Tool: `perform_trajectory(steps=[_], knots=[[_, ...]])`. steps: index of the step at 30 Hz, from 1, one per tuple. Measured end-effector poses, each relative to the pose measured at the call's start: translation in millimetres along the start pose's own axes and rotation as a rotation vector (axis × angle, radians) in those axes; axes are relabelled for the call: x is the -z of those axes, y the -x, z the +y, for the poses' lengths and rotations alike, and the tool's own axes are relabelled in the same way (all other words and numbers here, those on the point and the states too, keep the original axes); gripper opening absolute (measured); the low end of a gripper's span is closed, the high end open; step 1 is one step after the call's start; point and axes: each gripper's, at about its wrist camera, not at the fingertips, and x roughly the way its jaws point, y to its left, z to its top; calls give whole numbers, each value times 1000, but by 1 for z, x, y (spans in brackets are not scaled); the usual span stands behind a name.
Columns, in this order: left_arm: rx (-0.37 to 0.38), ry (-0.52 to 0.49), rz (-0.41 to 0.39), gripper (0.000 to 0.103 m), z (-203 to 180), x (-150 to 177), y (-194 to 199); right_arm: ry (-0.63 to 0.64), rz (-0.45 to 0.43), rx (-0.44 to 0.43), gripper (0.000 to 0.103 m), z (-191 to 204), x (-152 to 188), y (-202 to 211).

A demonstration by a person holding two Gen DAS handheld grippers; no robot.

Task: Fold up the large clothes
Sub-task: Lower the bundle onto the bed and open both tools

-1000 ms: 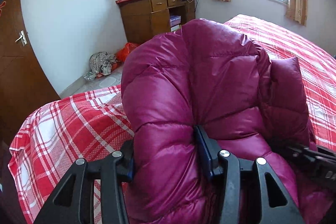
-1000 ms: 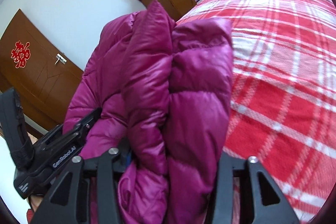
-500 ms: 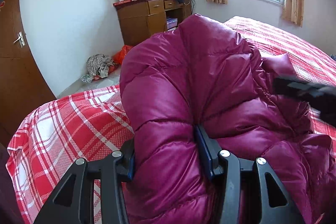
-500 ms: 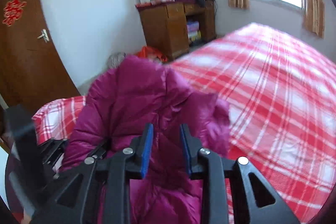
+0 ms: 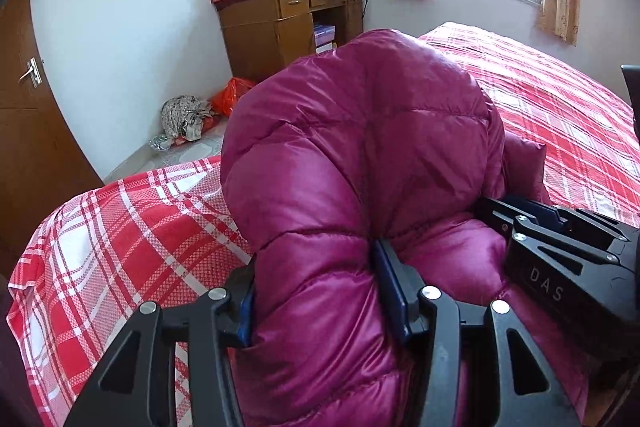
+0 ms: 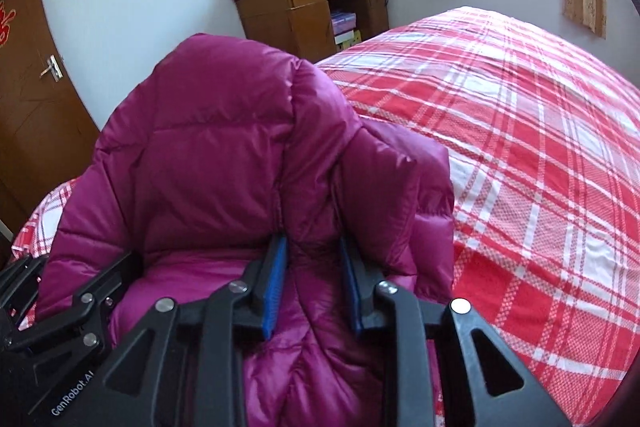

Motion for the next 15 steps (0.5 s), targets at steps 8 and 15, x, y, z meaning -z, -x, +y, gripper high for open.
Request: perform_trajectory(steps=[8, 15], knots=[[27, 12, -2, 57, 10, 2, 8, 1, -86, -40, 34, 7, 36, 76], [34, 3, 12, 57, 13, 3, 40, -20, -38, -67, 43, 11, 89, 93]])
